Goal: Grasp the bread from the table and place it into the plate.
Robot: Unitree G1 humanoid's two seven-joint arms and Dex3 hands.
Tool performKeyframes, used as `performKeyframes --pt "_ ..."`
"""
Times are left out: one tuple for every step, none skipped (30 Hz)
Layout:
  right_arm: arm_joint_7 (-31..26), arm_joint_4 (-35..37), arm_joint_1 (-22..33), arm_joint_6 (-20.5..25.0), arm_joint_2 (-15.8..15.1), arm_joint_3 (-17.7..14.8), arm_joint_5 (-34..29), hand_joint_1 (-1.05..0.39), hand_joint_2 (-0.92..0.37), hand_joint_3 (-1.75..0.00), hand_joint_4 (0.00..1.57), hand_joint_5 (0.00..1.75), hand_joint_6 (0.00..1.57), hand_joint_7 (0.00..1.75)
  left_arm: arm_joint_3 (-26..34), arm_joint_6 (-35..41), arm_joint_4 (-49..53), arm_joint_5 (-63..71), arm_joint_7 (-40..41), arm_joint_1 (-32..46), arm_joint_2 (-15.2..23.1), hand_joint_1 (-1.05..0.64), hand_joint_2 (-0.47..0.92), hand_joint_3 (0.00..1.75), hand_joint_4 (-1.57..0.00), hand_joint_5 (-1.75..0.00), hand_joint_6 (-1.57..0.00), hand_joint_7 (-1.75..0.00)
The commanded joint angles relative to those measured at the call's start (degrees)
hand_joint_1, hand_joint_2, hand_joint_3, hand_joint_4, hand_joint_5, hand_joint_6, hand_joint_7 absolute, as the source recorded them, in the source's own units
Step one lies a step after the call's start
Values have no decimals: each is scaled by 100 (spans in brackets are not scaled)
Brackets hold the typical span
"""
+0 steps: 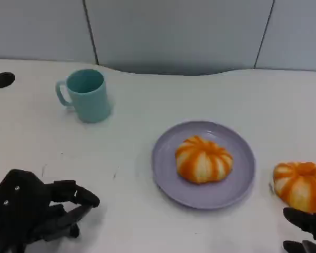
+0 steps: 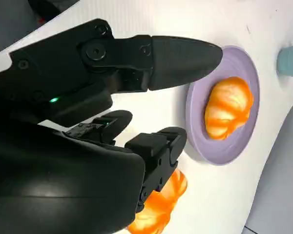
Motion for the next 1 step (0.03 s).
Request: performKeyframes --pt "20 39 -8 -11 -80 -85 46 -52 -92 -47 66 1 48 0 -5 4 0 1 11 -74 37 -50 92 44 -51 -162 -62 -102"
